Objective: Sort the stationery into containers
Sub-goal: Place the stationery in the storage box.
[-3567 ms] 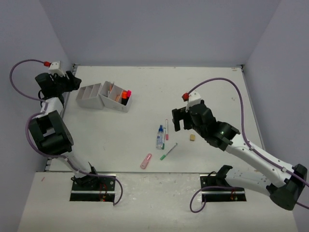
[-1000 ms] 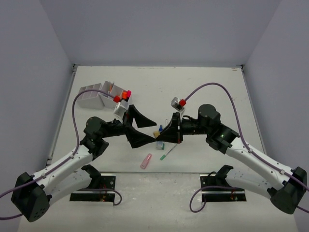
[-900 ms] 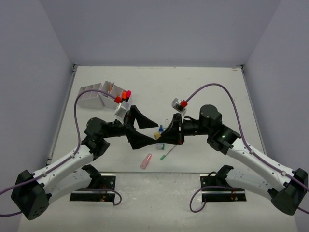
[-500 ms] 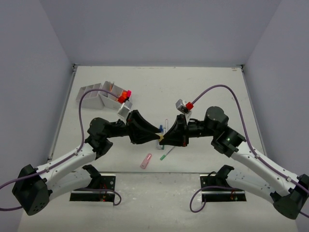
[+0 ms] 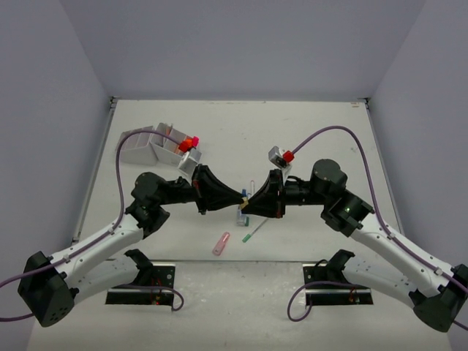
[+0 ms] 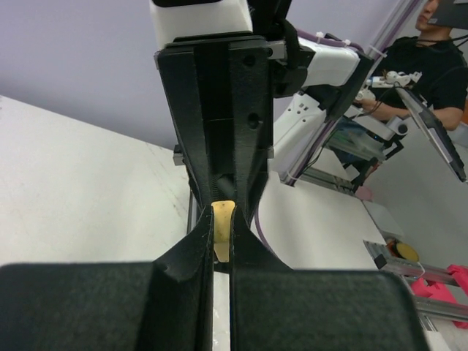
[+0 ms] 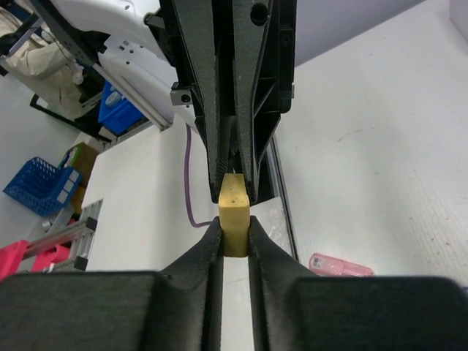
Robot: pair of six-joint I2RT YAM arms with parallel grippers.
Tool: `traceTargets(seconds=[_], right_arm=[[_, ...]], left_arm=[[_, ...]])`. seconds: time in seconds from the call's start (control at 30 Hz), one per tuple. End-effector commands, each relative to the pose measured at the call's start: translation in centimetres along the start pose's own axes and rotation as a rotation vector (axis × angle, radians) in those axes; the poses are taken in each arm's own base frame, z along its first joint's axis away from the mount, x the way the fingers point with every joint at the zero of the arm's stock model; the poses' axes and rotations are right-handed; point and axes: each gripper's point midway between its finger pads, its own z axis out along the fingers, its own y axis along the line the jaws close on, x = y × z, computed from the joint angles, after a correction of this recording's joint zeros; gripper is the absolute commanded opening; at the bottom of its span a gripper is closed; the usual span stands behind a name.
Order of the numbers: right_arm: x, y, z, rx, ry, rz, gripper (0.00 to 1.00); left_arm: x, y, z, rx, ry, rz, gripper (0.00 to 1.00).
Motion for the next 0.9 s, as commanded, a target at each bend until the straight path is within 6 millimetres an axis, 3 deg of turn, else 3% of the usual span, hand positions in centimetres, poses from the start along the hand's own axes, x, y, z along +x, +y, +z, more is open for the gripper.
traceTargets(seconds=[0.0, 0.1, 0.13, 0.23, 0.33, 0.47, 0.5, 0.6, 0.67, 0.87], right_arm=[[-1.8, -0.9, -0.4, 0.104, -0.054, -0.022, 0.41], [-1.8, -3.1, -1.3, 0.247, -0.082, 0.014, 0.91], [-1.6, -4.2, -1.8, 0.310, -0.087, 0.028, 0.98], [-1.3, -7.7, -4.4, 0.506, -0.112, 0.060, 0.99], [-0.9, -9.7, -7.9, 0.637, -0.170, 0.084, 0.99], [-0.1, -12.2, -10.9, 0.820, -0.217, 0.107, 0.99], [0.1, -12.8, -11.3, 0.858, -0.219, 0.122, 0.99], [1.0, -14.1, -11.7, 0.918, -0.209, 0.157, 0.99], [1.6, -14.6, -11.7, 0.932, -0.195, 0.168, 0.99], [1.9, -14.7, -11.3, 0.914, -0.188, 0.176, 0.99]], left_arm=[[-2.2, -0.2, 0.6, -0.023, -0.016, 0.092, 0.00], [-2.7, 1.7, 0.9, -0.130, 0.007, 0.104, 0.00], [-2.9, 2.8, 0.8, -0.192, 0.016, 0.113, 0.00], [-4.1, 6.5, -0.5, -0.436, 0.045, 0.162, 0.00], [-6.4, 12.6, -5.7, -0.885, 0.098, 0.237, 0.00], [-9.4, 17.6, -13.0, -1.320, 0.151, 0.317, 0.00], [-9.9, 19.0, -15.1, -1.415, 0.178, 0.342, 0.00], [-14.0, 22.2, -24.1, -1.727, 0.101, 0.351, 0.00], [-15.1, 24.0, -29.2, -1.839, 0.036, 0.287, 0.00], [-16.2, 27.9, -38.3, -1.951, -0.074, 0.203, 0.00]])
